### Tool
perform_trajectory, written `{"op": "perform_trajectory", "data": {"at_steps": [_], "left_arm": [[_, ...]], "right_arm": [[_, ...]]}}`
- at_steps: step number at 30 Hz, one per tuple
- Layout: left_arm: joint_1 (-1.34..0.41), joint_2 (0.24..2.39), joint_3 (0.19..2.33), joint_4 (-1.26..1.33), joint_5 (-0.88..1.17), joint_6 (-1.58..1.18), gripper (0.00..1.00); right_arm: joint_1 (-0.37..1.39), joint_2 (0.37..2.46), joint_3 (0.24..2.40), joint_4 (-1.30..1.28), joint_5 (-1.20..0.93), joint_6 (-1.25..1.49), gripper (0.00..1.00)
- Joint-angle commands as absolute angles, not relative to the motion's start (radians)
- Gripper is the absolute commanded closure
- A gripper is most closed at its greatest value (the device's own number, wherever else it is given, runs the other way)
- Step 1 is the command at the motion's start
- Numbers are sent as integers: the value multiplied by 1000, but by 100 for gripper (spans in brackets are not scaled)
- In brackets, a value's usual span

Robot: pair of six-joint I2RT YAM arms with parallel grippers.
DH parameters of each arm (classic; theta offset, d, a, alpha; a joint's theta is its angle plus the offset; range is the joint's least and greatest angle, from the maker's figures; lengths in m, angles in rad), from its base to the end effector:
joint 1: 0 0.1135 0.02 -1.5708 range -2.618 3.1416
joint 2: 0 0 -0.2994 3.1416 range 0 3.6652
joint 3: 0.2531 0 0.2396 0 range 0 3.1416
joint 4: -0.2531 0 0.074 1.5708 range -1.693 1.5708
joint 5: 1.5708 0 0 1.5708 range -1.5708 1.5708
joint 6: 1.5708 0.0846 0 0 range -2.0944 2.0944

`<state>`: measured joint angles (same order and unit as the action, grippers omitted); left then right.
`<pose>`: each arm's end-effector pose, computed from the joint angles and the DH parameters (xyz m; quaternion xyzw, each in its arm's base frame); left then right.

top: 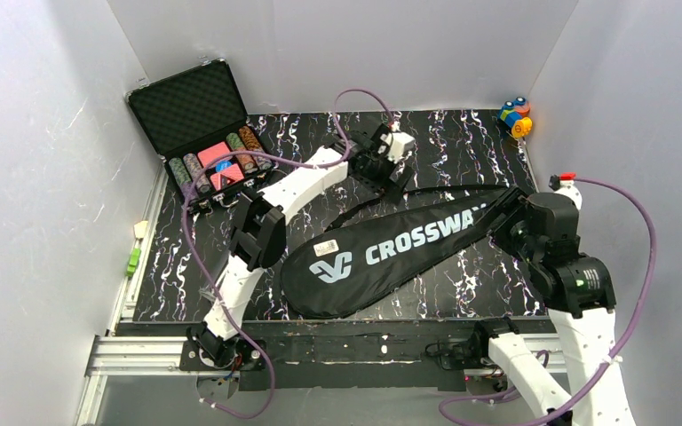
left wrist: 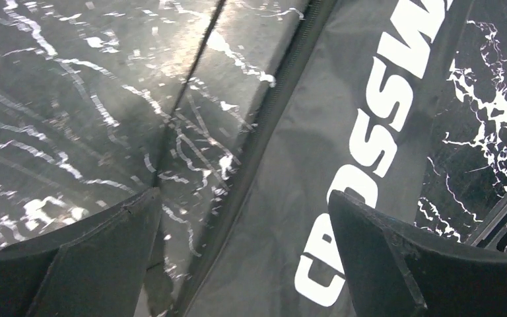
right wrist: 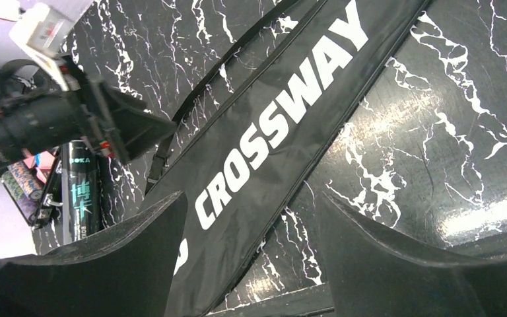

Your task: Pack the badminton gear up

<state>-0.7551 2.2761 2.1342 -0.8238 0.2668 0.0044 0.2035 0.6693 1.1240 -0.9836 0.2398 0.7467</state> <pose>0.3785 -0.3868 0.2401 0.3875 0.8640 -0.2264 0.2282 0.1040 0.0010 0.3762 0.2884 0.8136 0.1338 0.4869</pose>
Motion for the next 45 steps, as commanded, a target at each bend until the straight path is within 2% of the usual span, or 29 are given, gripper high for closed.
{"op": "perform_trajectory", "data": {"at_steps": [1, 3, 4, 5, 6, 7, 9, 12, 13, 16, 21, 25, 31, 34, 38, 40, 45], "left_arm": [[-680, 2098, 2196, -866, 314, 14, 2], [-642, 2039, 2264, -929, 285, 25, 2], [-609, 1953, 2272, -971, 250, 62, 2], [-558, 1825, 2185, -981, 146, 67, 2], [-461, 1707, 2033, -948, 174, 43, 2], [-254, 1577, 1786, -874, 300, -35, 2], [46, 1426, 1453, -732, 306, -31, 2], [234, 1352, 1135, -582, 304, 31, 2], [254, 1345, 1075, -544, 307, 31, 2], [260, 1322, 975, -437, 301, 29, 2], [260, 1270, 823, -229, 317, 8, 2], [260, 1236, 709, -29, 326, -30, 2], [261, 1247, 568, 231, 342, -44, 2], [260, 1270, 503, 371, 334, -58, 2], [246, 1298, 420, 565, 321, -48, 2], [228, 1300, 374, 671, 306, -27, 2], [190, 1292, 328, 748, 279, -20, 2]], "right_arm": [[174, 720, 1119, -877, 205, 711, 20], [132, 770, 1128, -840, 151, 687, 19], [47, 825, 1144, -819, 60, 671, 18], [-77, 904, 1154, -784, -134, 656, 17], [-193, 1008, 1164, -781, -308, 647, 17], [-257, 1099, 1173, -784, -338, 642, 16], [-272, 1095, 1063, -603, -255, 652, 14], [-307, 1124, 855, -343, -281, 692, 12], [-322, 1169, 855, -335, -330, 676, 12], [-328, 1198, 843, -305, -308, 645, 12], [-328, 1045, 667, -76, -168, 585, 11], [-329, 1039, 622, -58, -61, 531, 11], [-314, 1022, 475, 156, -40, 384, 10], [-273, 981, 385, 330, -43, 287, 10], [-196, 899, 171, 784, -7, 140, 10], [-195, 894, 138, 824, 40, 157, 10], [-186, 911, 103, 872, 28, 161, 9]]}}
